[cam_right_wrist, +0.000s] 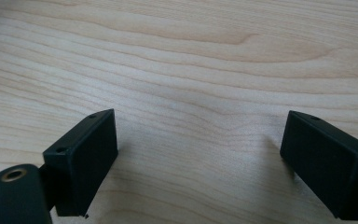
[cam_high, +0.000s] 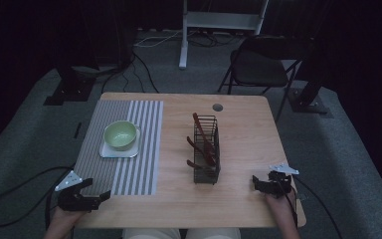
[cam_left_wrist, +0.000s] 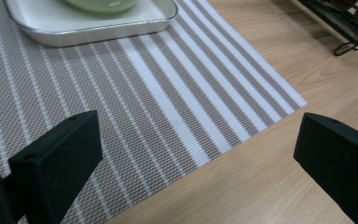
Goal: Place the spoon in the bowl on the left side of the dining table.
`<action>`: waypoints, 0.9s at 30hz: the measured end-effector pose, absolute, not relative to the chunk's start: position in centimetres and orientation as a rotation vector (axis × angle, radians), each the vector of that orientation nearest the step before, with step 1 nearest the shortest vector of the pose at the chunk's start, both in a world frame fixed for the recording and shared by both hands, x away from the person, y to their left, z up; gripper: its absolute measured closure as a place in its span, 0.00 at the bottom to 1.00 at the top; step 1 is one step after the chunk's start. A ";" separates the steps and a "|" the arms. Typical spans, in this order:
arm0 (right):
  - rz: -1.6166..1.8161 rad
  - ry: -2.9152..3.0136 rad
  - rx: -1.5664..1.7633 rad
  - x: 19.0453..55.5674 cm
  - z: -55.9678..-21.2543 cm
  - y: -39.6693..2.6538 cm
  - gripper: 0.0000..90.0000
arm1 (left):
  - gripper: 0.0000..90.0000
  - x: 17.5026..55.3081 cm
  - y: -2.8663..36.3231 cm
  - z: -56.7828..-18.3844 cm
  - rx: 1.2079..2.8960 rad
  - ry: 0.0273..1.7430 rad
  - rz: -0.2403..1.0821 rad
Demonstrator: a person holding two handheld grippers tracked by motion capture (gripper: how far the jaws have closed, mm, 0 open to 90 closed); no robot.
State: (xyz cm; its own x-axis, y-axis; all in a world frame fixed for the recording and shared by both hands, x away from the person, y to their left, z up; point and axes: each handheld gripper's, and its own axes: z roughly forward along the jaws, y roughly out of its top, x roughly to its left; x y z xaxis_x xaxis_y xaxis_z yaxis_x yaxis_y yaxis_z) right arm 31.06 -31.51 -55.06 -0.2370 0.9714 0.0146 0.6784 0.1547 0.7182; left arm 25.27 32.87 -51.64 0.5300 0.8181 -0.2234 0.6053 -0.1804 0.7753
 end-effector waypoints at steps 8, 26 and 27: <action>0.852 1.982 1.566 31.1 -55.1 -31.5 0.11 | 0.01 26.3 31.5 -50.8 1.892 1.133 0.308; 0.853 1.982 1.565 31.2 -55.1 -31.5 0.11 | 0.01 28.2 28.7 -48.8 1.943 1.068 0.328; 0.853 1.982 1.565 31.2 -55.1 -31.5 0.12 | 0.01 28.3 28.5 -48.7 1.944 1.055 0.314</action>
State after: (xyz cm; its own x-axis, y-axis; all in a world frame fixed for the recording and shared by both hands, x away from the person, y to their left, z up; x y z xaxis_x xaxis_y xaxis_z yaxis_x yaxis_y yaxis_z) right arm 31.16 -31.49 -55.06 -0.2376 0.9713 0.0140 0.6778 0.1555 0.7186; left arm 28.31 28.47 -48.74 0.6079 0.7747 -0.1741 0.5530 -0.2558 0.7929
